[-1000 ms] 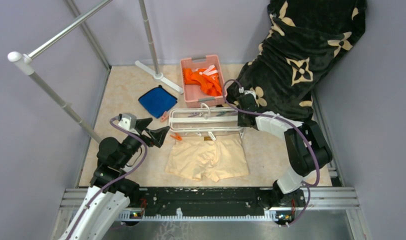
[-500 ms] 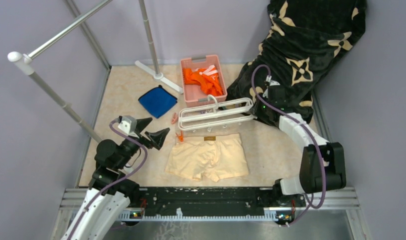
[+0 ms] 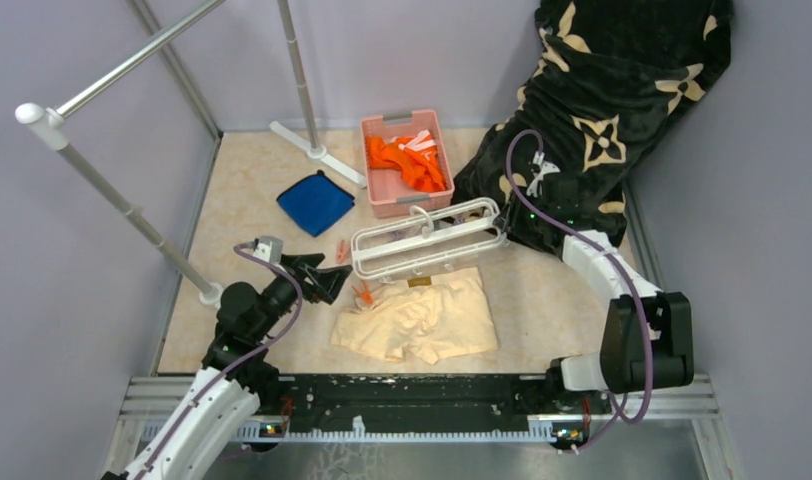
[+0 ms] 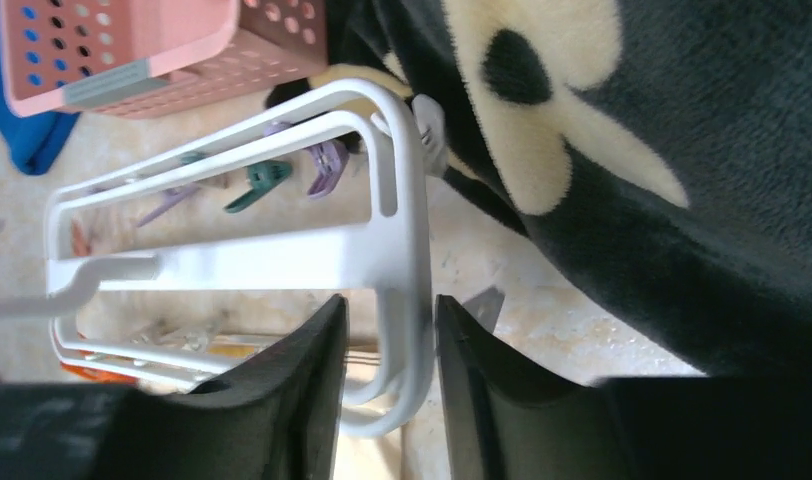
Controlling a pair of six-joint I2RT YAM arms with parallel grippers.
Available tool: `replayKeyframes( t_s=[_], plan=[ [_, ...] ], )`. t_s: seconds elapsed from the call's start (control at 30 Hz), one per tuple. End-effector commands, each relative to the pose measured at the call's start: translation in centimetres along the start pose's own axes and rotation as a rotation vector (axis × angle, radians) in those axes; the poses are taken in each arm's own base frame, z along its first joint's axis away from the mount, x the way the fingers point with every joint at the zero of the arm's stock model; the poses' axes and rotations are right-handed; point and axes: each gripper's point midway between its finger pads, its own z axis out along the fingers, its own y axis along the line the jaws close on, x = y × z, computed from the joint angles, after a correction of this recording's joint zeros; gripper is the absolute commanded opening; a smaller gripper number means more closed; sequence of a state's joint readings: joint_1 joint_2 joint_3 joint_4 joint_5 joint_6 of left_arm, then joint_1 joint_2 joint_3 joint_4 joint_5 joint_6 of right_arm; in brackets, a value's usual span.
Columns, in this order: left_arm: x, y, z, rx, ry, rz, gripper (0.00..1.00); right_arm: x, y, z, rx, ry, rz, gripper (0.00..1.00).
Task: Clip the underwear to the hanger
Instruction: Pick up the hanger at the center of the board.
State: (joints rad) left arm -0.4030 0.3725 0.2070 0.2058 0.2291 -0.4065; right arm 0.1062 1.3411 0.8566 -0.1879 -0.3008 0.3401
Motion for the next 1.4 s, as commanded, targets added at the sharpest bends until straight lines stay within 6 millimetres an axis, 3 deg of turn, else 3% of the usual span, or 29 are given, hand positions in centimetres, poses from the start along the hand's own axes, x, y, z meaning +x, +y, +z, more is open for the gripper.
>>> replayKeyframes(
  t_s=[0.0, 0.1, 0.17, 0.23, 0.33, 0.37, 0.47, 0.53, 0.63, 0.73, 0.8, 1.1, 1.37],
  plan=[
    [-2.8, 0.0, 0.4, -0.028, -0.123, -0.072, 0.98, -2.4, -1.6, 0.3, 0.075, -0.079, -0.075, 0.46],
    [-3.7, 0.2, 0.4, -0.047, -0.139, -0.023, 0.99, -4.3, -2.2, -0.7, 0.136, -0.155, -0.122, 0.53],
    [-4.2, 0.4, 0.3, -0.069, -0.139, 0.009, 1.0, -5.9, -0.9, -1.7, 0.082, -0.231, -0.202, 0.54],
    [-4.6, 0.5, 0.2, -0.078, -0.136, 0.047, 1.0, -7.7, 2.4, -3.1, -0.073, -0.345, -0.308, 0.55],
    [-5.3, 0.5, 0.2, -0.091, -0.139, 0.076, 1.0, -8.4, 9.1, -6.4, -0.399, -0.546, -0.438, 0.62],
    [-5.4, 0.6, 0.2, -0.097, -0.14, 0.081, 1.0, -8.0, 11.0, -7.7, -0.485, -0.612, -0.483, 0.63],
    [-5.6, 0.8, 0.3, -0.107, -0.142, 0.092, 1.0, -4.0, 16.5, -11.0, -0.785, -0.711, -0.724, 0.67],
    [-5.6, 0.7, 0.3, -0.105, -0.139, 0.099, 1.0, 0.2, 19.7, -12.0, -0.97, -0.696, -0.931, 0.66],
    [-5.6, 0.6, 0.3, -0.098, -0.136, 0.101, 1.0, 5.7, 21.3, -10.7, -1.081, -0.554, -1.155, 0.63],
    [-5.6, 0.5, 0.2, -0.094, -0.129, 0.1, 1.0, 10.8, 20.8, -8.6, -1.156, -0.316, -1.285, 0.55],
    [-5.6, 0.4, 0.2, -0.092, -0.129, 0.101, 1.0, 12.3, 20.4, -7.4, -1.165, -0.207, -1.31, 0.53],
    [-5.4, 0.3, 0.0, -0.087, -0.121, 0.093, 1.0, 13.9, 18.8, -0.8, -1.015, -0.032, -1.411, 0.52],
    [-5.4, 0.1, -0.1, -0.079, -0.115, 0.085, 0.99, 13.0, 18.8, 3.8, -0.932, 0.003, -1.439, 0.54]
  ],
)
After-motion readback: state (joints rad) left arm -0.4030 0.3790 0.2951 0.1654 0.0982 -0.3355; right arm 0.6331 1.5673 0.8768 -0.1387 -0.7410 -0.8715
